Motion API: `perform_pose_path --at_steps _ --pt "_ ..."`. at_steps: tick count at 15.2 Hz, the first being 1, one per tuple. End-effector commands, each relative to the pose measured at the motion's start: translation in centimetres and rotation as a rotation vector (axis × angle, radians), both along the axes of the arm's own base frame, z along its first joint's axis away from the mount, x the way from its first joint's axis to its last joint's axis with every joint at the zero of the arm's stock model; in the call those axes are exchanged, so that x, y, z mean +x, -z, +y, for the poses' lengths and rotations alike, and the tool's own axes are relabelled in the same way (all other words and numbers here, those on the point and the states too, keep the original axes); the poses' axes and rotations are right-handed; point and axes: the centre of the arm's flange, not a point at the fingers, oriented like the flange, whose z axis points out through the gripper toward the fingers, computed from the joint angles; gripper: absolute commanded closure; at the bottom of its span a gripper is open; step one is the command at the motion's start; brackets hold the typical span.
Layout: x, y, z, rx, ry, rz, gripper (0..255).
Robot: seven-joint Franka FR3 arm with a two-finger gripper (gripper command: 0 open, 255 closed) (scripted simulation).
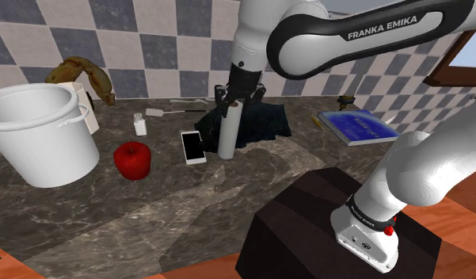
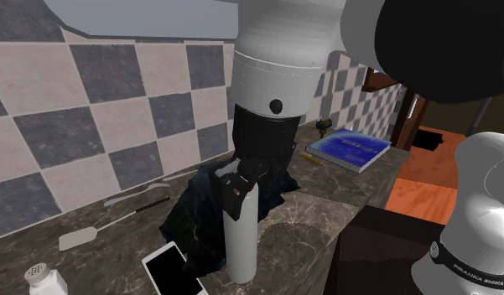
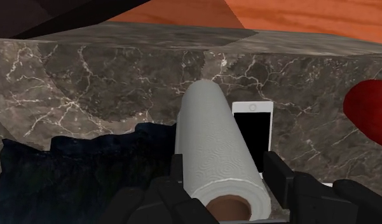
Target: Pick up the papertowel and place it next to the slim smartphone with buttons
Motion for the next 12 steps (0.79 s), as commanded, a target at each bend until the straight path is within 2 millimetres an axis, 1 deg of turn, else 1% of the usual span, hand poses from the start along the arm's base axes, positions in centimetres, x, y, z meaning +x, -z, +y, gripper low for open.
perform_pose_path --at_steps 1,10,12 --pt "0.0 1.1 0.1 0.0 0.0 -0.001 255" --pt "0.0 5.8 0.1 0.0 0.0 -0.001 255" --pt "0.0 5.8 0.1 0.0 0.0 -0.001 255"
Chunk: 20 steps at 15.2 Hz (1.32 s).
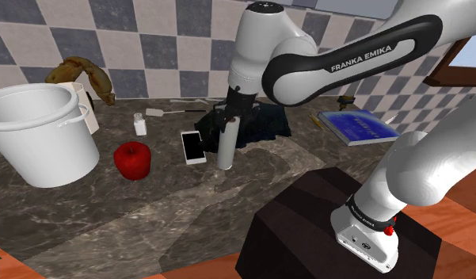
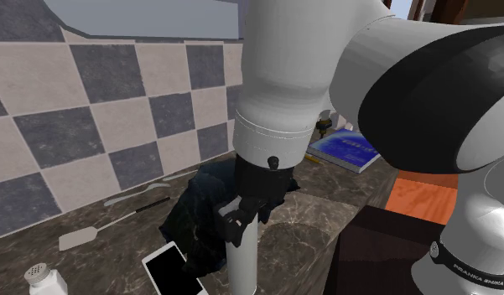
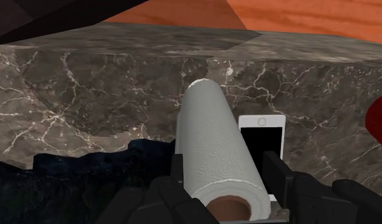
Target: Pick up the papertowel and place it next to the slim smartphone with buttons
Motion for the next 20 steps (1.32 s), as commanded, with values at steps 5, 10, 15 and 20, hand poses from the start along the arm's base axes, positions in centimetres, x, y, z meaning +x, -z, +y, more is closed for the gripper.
perform_pose_path --at_steps 5,10,15,20 --pt "0.0 0.1 0.0 0.0 0.0 0.0 255" --pt "0.0 0.1 0.0 0.0 0.0 0.0 0" --pt "-0.9 -4.8 0.4 0.0 0.0 0.0 0" --pt "-0.9 -4.8 0.4 0.0 0.0 0.0 0"
